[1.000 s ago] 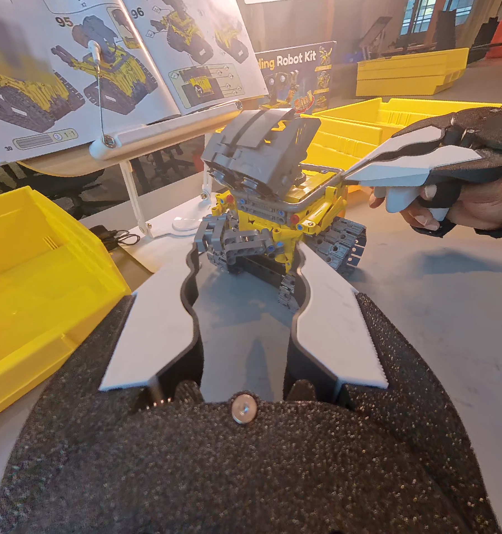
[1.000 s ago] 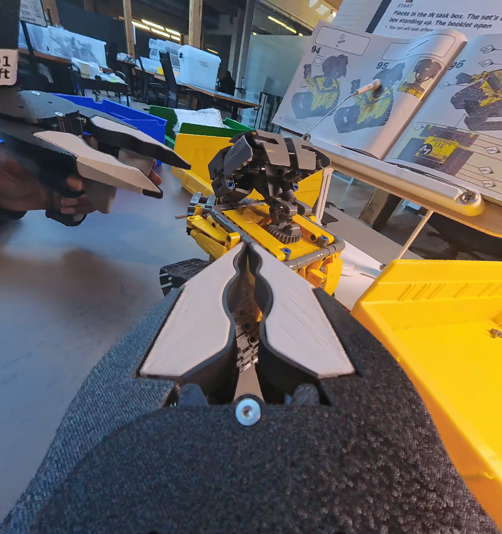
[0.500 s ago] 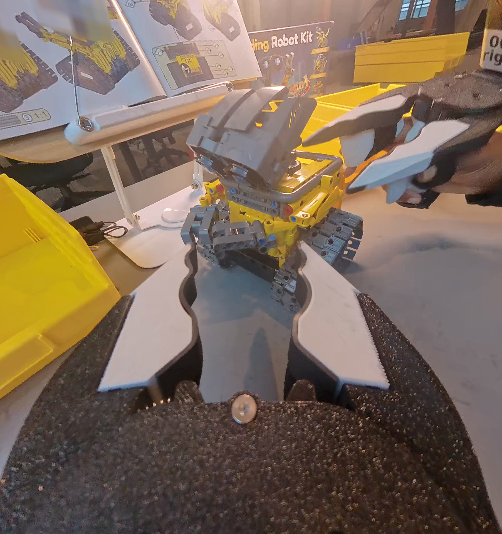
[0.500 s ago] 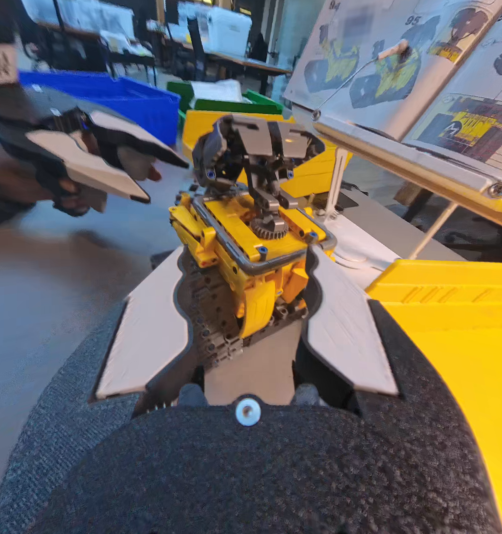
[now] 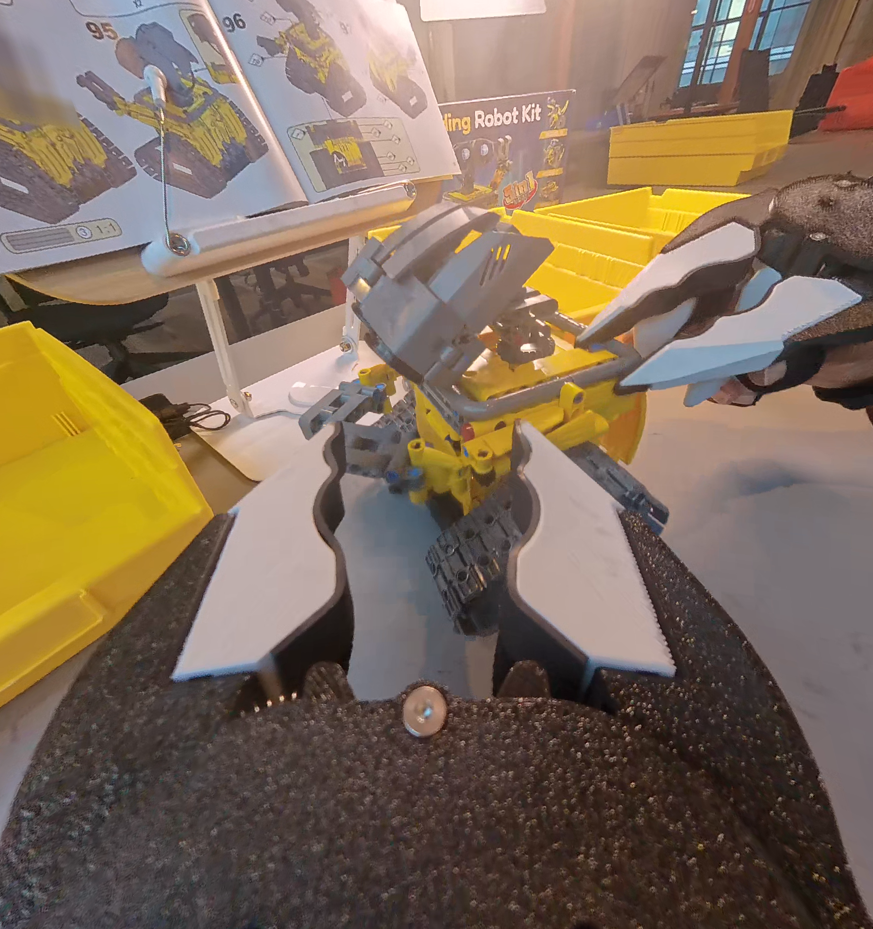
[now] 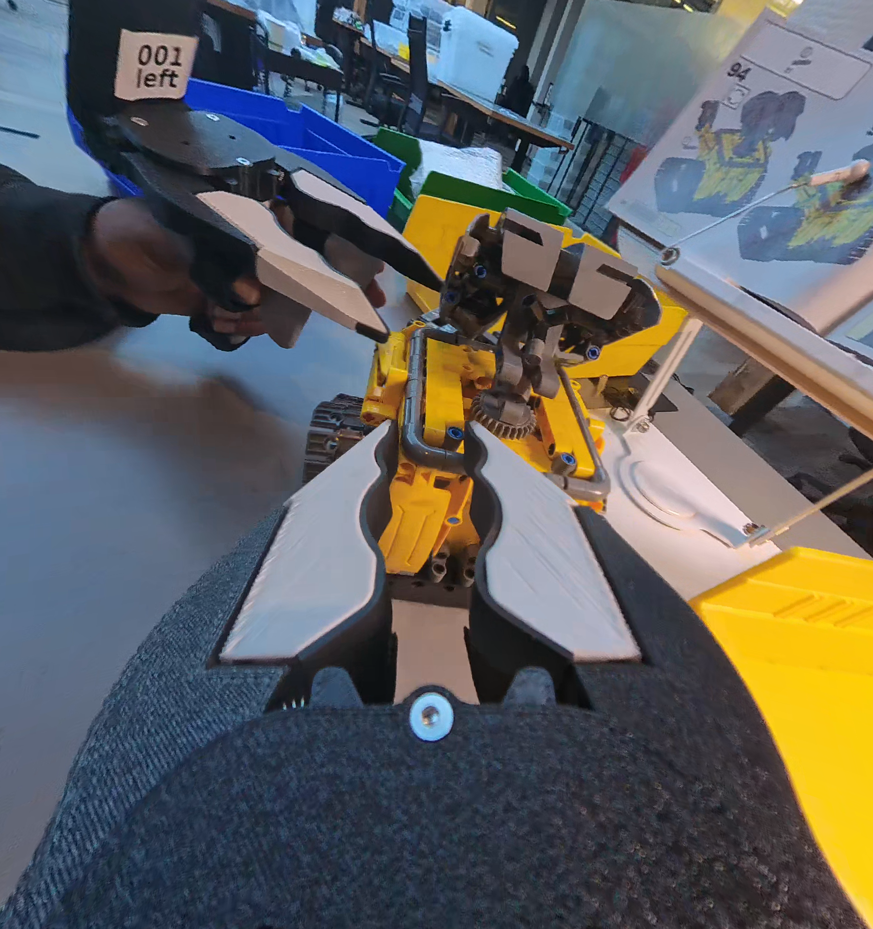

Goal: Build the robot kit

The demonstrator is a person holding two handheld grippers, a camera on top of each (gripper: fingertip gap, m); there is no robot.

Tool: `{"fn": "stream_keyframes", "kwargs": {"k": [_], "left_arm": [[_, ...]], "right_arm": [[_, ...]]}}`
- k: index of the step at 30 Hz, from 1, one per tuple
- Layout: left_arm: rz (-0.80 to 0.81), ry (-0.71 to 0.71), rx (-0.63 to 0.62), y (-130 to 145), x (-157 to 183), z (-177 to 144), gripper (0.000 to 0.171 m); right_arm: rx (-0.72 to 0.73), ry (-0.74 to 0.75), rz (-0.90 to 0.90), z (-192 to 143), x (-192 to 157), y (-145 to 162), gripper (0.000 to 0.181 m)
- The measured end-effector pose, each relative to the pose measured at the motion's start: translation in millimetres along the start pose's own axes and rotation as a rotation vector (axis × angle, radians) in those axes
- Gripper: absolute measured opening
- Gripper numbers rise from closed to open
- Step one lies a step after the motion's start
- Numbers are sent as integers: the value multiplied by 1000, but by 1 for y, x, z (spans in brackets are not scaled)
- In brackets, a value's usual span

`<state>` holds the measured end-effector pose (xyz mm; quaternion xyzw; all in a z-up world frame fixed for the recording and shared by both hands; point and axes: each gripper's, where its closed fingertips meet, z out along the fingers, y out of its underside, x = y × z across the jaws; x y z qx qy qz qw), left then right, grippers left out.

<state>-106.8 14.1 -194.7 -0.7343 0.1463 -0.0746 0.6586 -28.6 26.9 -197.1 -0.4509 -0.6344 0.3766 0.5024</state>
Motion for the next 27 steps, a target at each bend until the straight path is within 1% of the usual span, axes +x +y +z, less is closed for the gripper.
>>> {"fn": "stream_keyframes", "kwargs": {"k": [3,6,10,12,19,21,27], "left_arm": [[-1,9,18,-3,0,-2,64],[-1,17,20,-3,1,-2,63],[16,47,36,-6,8,-3,59],[22,65,36,-5,12,-2,56],[5,124,39,-4,25,4,50],[-17,128,44,-6,25,7,51],[-114,138,72,-11,17,10,47]], "right_arm": [[21,-25,-23,3,-14,-5,26],[32,-28,-33,0,-15,-6,27],[36,-10,-56,-7,-6,-4,45],[14,-18,-70,-7,-6,0,48],[-12,-11,-128,-3,-11,2,42],[-10,-11,-141,-3,-13,1,37],[-2,-14,-145,0,-16,-1,37]]}}
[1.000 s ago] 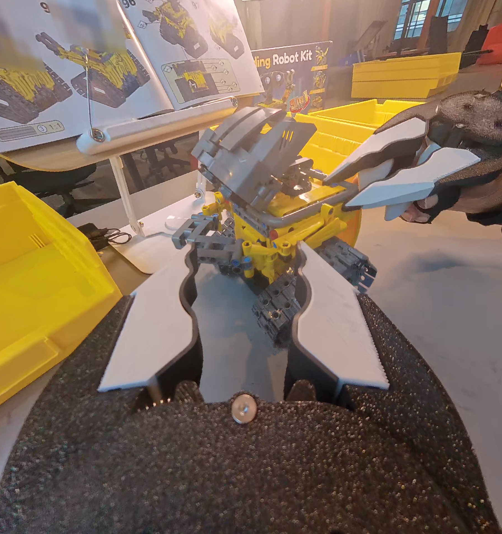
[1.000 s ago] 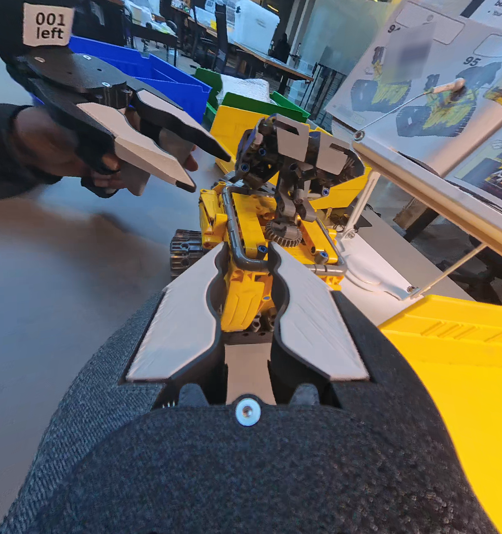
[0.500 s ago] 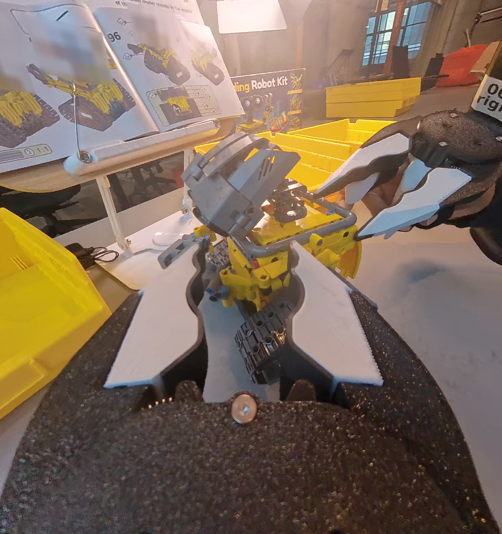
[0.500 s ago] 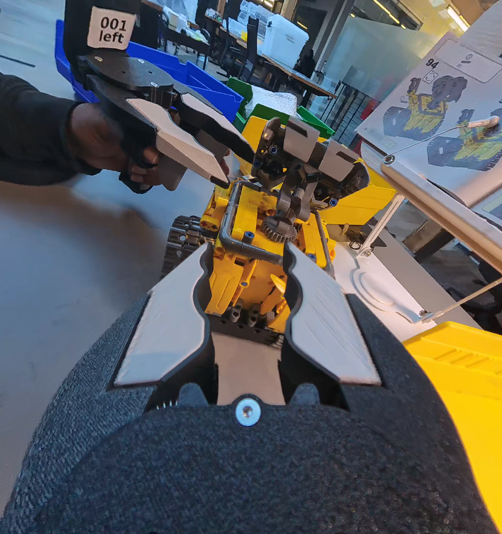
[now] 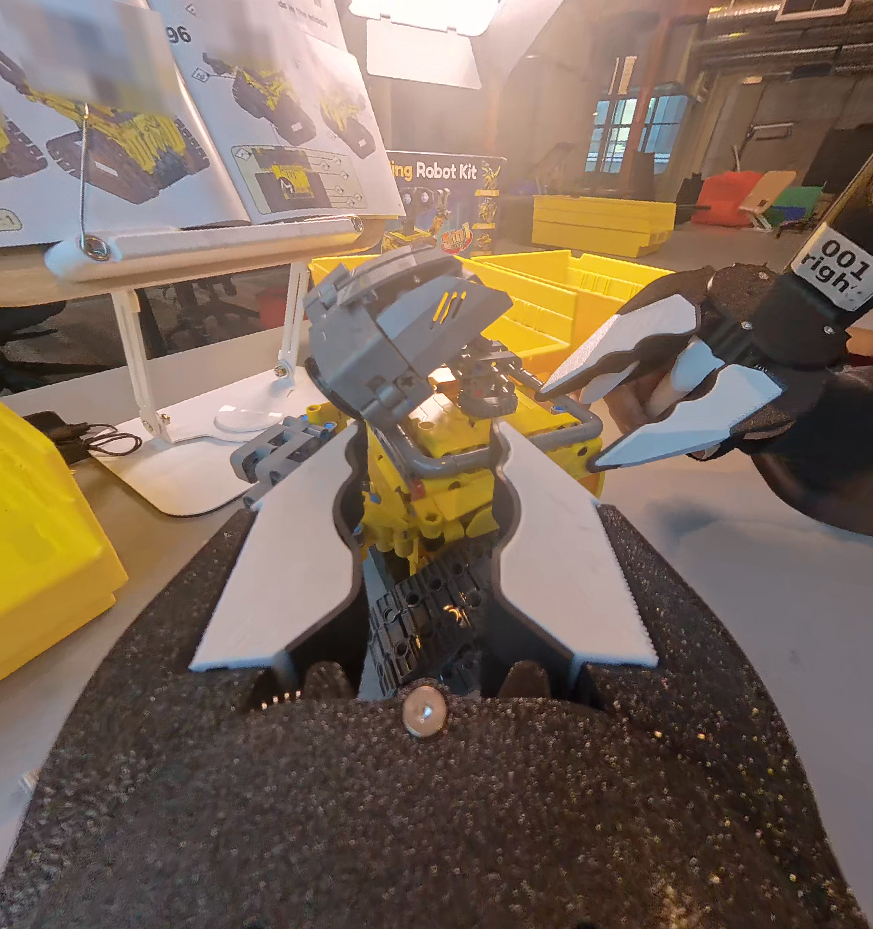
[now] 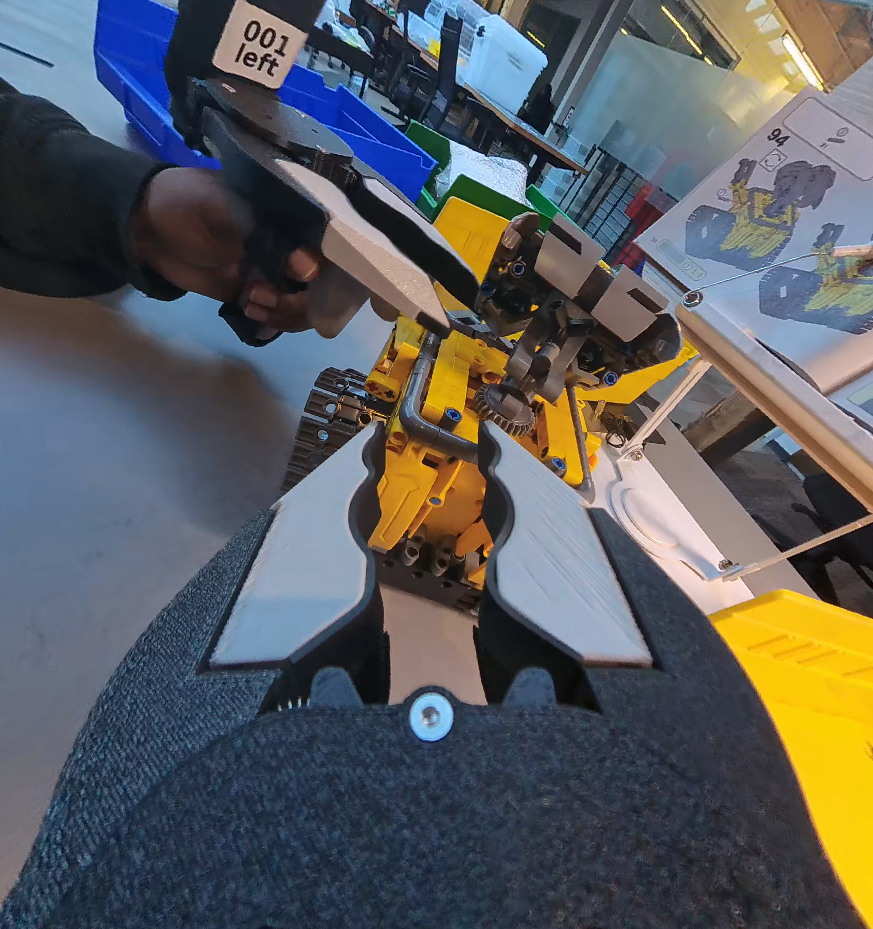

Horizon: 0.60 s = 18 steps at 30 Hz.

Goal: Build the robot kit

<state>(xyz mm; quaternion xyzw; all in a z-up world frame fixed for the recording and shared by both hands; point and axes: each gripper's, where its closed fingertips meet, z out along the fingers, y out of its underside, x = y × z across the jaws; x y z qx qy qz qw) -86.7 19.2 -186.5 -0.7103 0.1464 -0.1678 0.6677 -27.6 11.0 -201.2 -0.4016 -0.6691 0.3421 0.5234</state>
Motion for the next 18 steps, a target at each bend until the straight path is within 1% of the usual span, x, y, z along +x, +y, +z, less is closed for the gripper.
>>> {"fn": "stream_keyframes", "kwargs": {"k": [3,8,11,12,13,15,18], "left_arm": [[14,-15,16,-6,-4,-2,40],[69,-46,60,-22,-4,-6,33],[138,-18,97,-31,7,-9,37],[157,-5,101,-32,10,-9,34],[171,-3,103,-32,12,-10,38],[176,5,114,-32,14,-11,44],[161,14,120,-32,13,-12,43]], "right_arm": [[8,-13,-1,2,-3,-2,36],[33,-46,2,6,-11,-7,35],[47,-62,1,9,-17,-11,35],[52,-69,2,11,-19,-12,34],[64,-78,-1,11,-21,-14,30],[63,-71,-16,13,-22,-15,30],[64,-60,-19,14,-22,-15,31]]}}
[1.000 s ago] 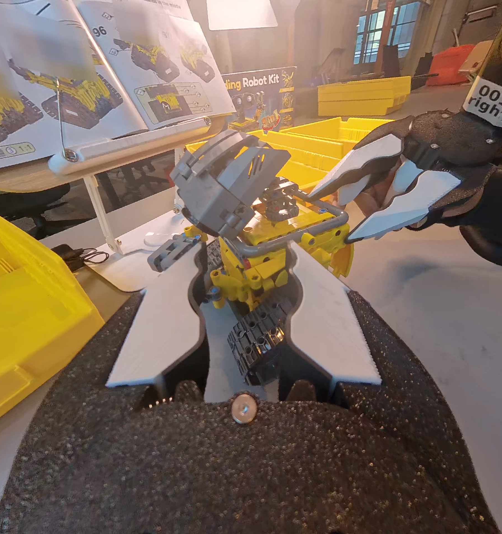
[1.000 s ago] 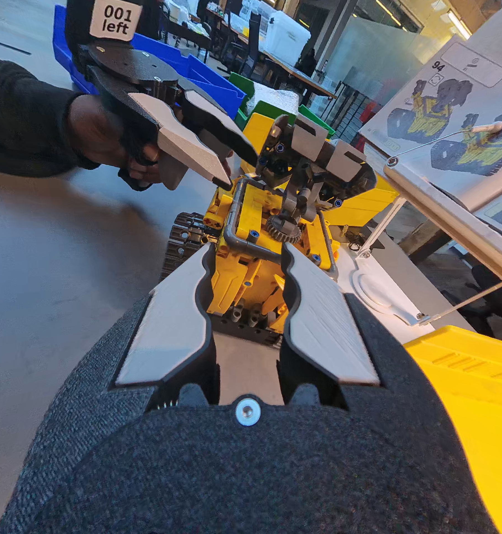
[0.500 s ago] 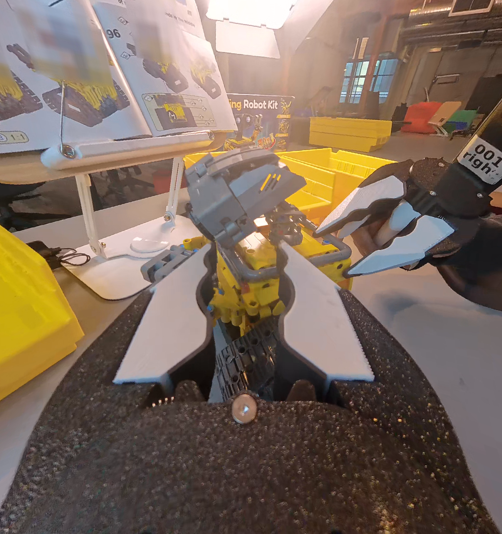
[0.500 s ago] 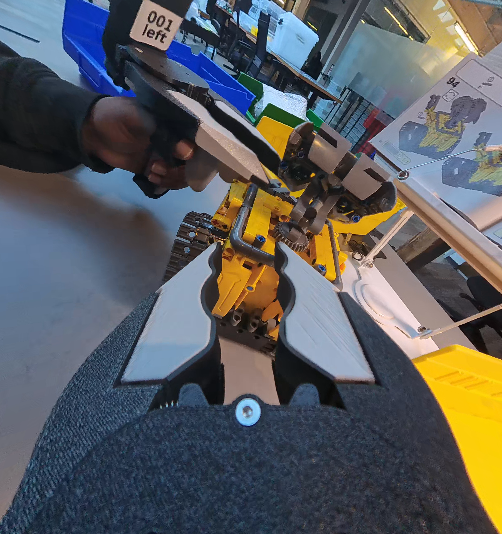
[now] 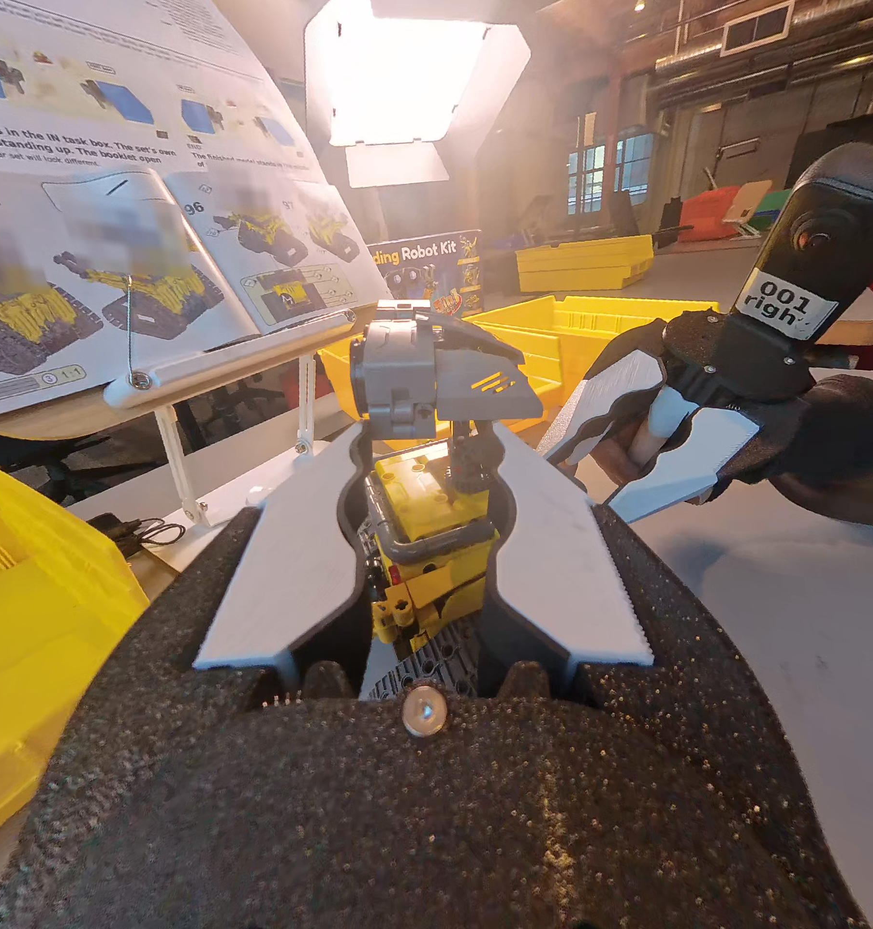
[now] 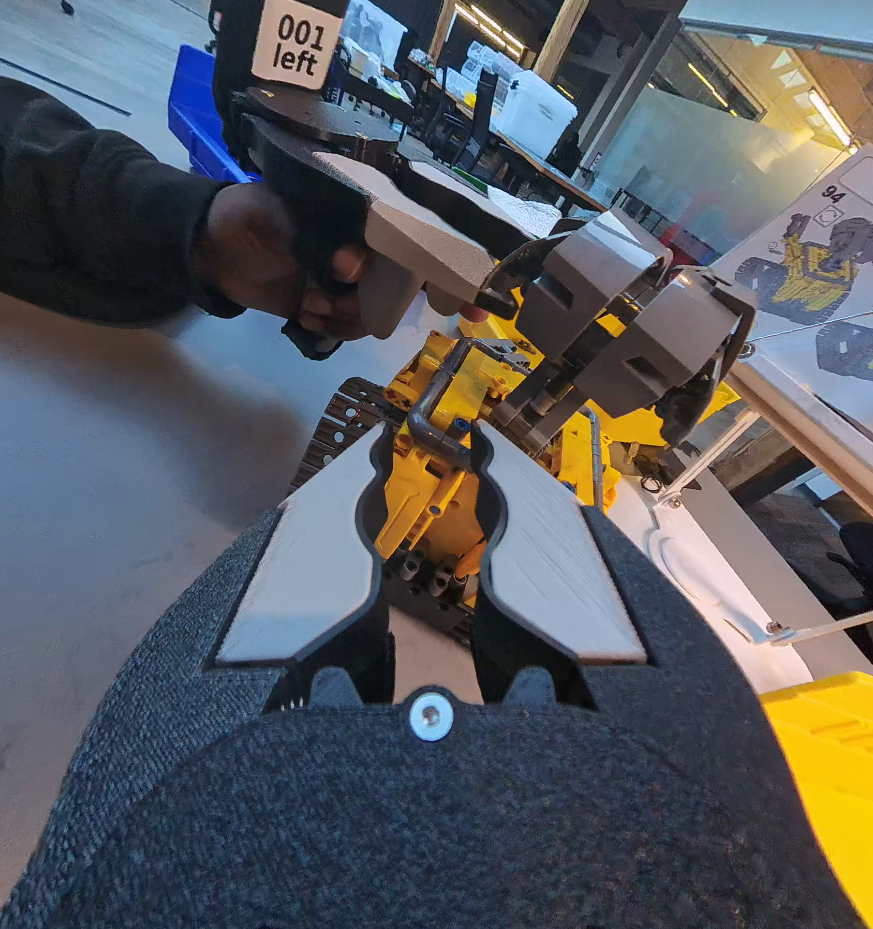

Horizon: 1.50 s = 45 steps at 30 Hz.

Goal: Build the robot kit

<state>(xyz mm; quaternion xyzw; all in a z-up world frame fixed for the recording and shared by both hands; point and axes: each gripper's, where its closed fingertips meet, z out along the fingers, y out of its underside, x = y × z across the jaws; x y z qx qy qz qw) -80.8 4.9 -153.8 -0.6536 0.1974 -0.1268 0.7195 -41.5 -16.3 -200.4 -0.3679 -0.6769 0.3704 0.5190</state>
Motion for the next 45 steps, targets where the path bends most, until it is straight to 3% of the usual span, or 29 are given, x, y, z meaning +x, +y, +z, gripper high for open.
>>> {"fn": "stream_keyframes", "kwargs": {"k": [6,13,33,45], "left_arm": [[9,-14,7,0,-1,-1,37],[-2,-24,12,-1,-4,-5,24],[-3,-33,-6,3,-2,-5,40],[-37,-35,22,-2,-3,-8,25]], "right_arm": [[-4,28,-4,0,0,0,32],[51,0,114,-5,2,-3,33],[169,77,246,-23,28,-13,34],[139,84,260,-21,28,-2,34]]}}
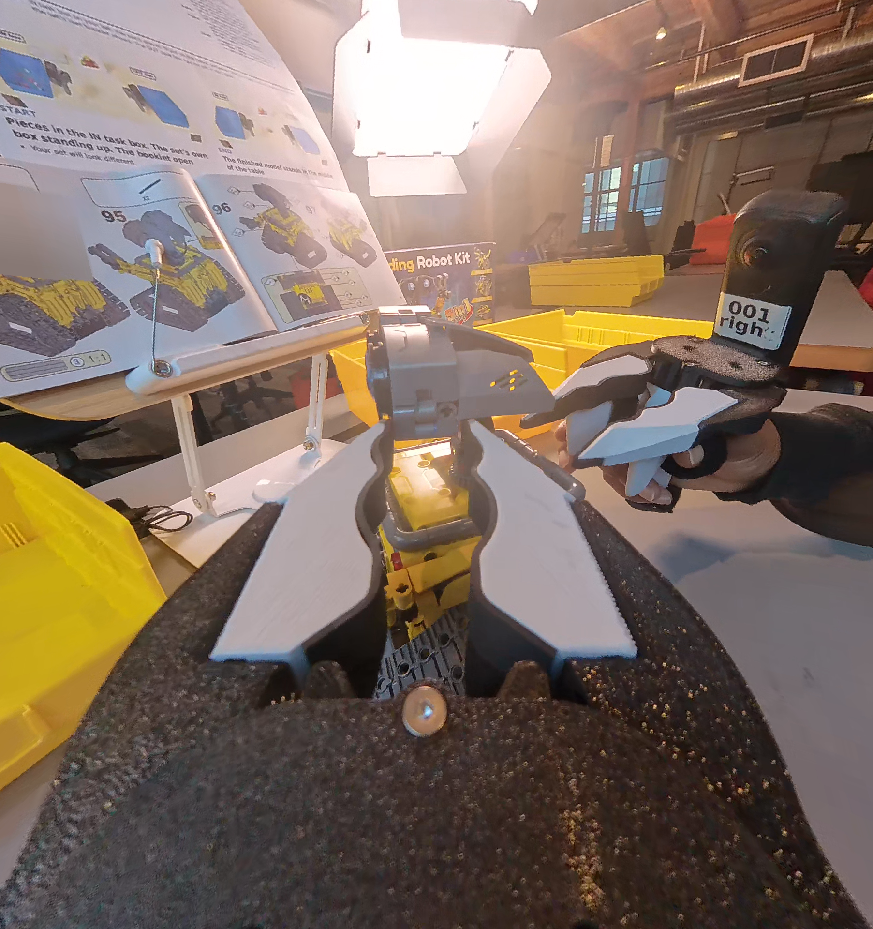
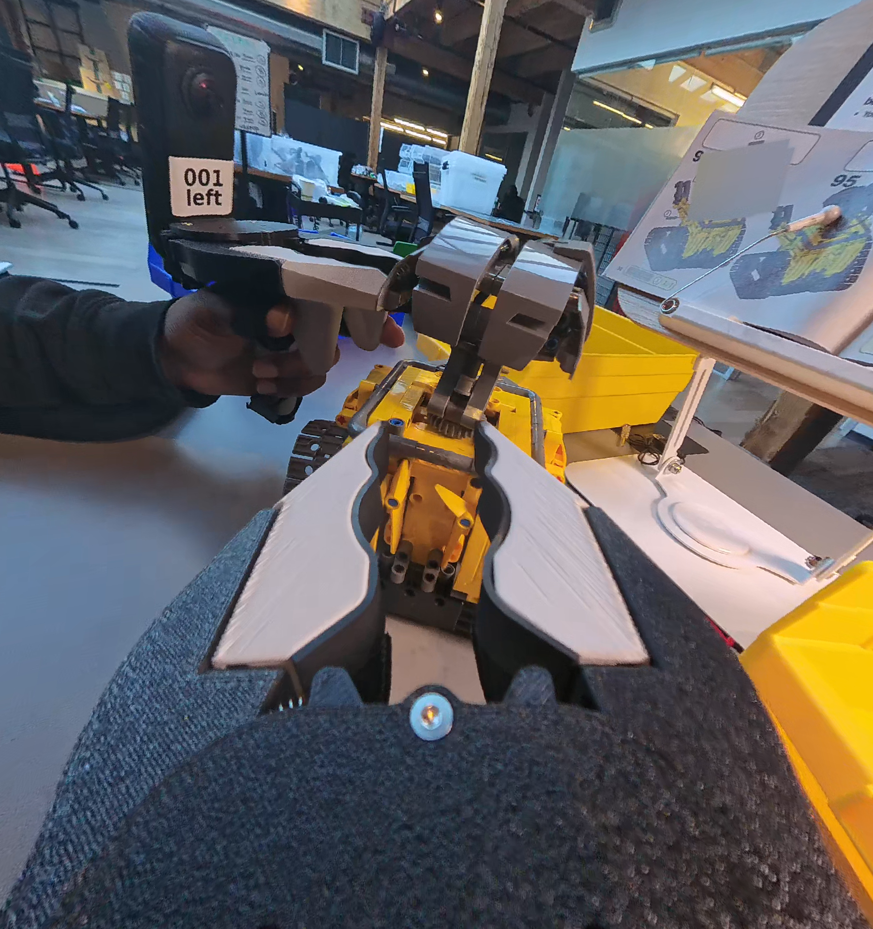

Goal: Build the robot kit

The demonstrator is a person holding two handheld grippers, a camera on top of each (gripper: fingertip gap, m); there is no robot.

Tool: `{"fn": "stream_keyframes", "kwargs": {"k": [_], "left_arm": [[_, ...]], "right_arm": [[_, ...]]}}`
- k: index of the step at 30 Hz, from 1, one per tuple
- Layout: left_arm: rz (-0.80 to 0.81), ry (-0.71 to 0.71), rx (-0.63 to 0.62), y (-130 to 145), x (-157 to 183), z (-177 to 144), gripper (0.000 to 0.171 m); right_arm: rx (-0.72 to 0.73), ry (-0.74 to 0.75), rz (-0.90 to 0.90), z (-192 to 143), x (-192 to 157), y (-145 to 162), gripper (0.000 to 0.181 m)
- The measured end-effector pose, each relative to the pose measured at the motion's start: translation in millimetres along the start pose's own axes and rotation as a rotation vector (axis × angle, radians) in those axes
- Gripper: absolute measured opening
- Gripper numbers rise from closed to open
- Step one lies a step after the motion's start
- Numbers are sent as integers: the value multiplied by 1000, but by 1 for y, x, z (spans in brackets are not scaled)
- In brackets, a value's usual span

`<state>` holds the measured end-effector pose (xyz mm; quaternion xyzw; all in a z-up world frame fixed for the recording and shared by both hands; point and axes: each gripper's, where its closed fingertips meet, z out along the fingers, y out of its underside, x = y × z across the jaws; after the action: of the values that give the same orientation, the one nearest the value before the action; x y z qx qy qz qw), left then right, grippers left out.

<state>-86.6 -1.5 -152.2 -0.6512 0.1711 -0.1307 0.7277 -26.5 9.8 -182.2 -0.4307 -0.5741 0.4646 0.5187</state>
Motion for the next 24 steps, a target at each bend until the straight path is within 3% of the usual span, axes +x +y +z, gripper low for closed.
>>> {"fn": "stream_keyframes", "kwargs": {"k": [24], "left_arm": [[-142,-15,-72,11,-10,-7,24]], "right_arm": [[11,56,135,-5,20,9,34]]}}
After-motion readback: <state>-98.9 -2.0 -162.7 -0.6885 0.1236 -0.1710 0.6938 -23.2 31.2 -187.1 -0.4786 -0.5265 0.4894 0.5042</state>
